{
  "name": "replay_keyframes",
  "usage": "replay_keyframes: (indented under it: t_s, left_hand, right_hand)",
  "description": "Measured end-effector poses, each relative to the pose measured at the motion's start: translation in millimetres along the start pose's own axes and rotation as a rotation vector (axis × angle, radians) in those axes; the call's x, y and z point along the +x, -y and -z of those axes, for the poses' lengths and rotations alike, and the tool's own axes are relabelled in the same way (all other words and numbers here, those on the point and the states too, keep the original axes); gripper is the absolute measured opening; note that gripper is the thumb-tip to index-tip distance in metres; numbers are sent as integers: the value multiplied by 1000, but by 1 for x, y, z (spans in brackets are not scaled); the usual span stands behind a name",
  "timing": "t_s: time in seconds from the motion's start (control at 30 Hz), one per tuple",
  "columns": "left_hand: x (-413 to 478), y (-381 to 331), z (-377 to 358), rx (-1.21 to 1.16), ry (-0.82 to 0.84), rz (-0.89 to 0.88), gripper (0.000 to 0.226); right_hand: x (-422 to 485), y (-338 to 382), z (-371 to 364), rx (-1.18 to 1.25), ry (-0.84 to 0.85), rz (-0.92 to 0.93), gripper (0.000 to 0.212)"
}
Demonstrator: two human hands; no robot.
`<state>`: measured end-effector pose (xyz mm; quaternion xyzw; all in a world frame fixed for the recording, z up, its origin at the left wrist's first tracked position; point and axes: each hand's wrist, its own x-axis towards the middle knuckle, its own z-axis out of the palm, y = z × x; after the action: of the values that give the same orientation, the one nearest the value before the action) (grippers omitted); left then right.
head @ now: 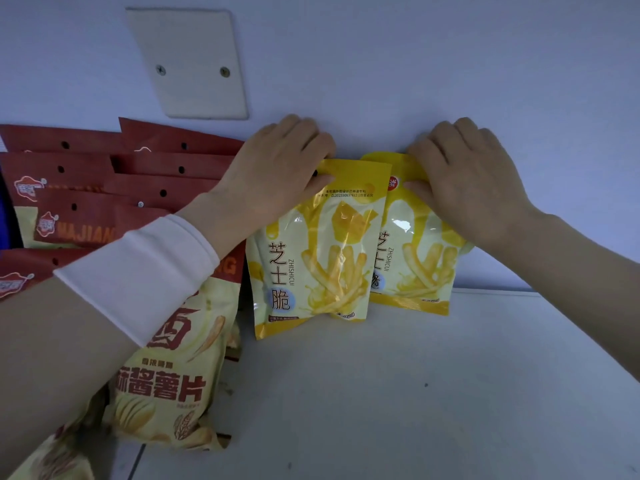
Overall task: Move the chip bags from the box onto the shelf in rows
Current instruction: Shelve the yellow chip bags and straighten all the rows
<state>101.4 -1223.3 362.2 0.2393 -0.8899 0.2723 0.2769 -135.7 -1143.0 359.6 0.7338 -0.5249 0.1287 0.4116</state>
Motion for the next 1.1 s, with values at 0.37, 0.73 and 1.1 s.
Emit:
replay_keyframes:
  t_s: [0.37,0.73,1.1]
  left_hand:
    - [-36,-26,41,-63,123,32,54]
    - [-144,-103,102,-361,249,-140,62]
    - [-186,-247,149,-609,296,-413,61]
  right_hand:
    - [-45,54,71,31,83,-329,49]
    - [-152,203,171,67,441,-737,58]
    - [-275,281,305,-36,598,-1103,60]
